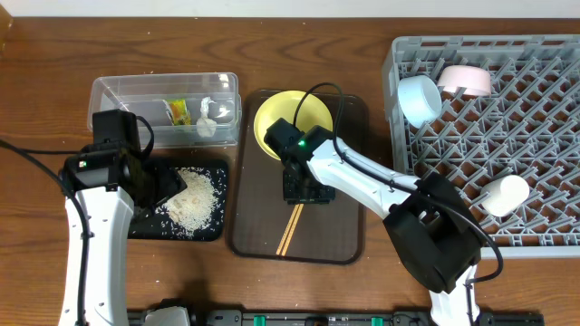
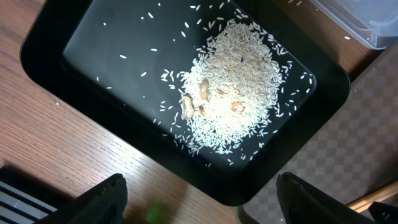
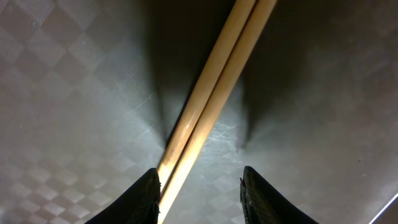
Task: Sort waste into correct bins and load items into the dishwasher rack
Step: 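Reach the right gripper to the chopsticks and grasp one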
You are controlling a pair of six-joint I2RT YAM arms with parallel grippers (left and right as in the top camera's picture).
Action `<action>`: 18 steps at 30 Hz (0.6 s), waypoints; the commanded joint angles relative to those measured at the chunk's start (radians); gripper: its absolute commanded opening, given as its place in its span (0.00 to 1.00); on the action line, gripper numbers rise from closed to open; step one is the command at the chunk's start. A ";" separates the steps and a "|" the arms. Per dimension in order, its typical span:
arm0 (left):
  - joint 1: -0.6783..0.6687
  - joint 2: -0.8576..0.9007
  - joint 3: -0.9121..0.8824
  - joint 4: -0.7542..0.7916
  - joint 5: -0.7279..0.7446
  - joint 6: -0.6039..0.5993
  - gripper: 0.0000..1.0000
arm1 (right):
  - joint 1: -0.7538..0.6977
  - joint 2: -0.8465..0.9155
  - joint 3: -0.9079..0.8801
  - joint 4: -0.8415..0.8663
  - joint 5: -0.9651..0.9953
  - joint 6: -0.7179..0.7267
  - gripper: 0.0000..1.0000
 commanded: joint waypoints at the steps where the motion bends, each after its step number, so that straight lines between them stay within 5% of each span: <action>1: 0.005 0.006 0.007 -0.006 -0.001 -0.009 0.80 | 0.008 0.006 -0.021 0.003 0.043 0.040 0.41; 18: 0.005 0.006 0.007 -0.006 -0.001 -0.009 0.80 | 0.013 0.006 -0.079 0.046 0.079 0.040 0.41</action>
